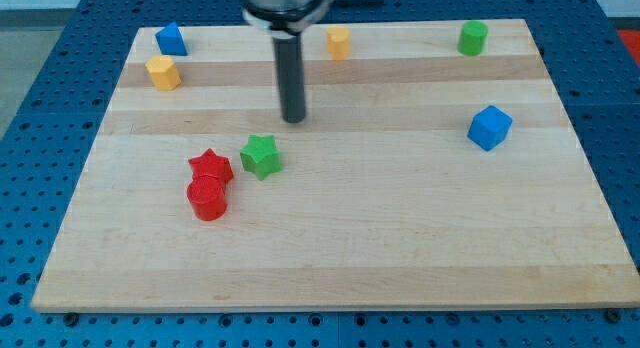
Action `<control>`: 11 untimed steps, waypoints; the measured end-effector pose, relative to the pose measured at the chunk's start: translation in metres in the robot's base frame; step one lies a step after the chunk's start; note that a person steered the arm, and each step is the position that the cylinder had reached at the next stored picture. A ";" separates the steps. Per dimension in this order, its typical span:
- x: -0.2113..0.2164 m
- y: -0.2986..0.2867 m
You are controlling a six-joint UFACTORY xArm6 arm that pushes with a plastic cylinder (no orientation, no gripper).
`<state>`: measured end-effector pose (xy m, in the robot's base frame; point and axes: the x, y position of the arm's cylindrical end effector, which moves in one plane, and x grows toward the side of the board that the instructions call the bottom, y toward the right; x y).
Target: Push the green star to the bottom center
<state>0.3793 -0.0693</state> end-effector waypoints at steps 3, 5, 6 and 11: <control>0.044 -0.029; 0.059 -0.002; 0.065 0.009; 0.083 -0.028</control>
<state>0.4625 -0.0975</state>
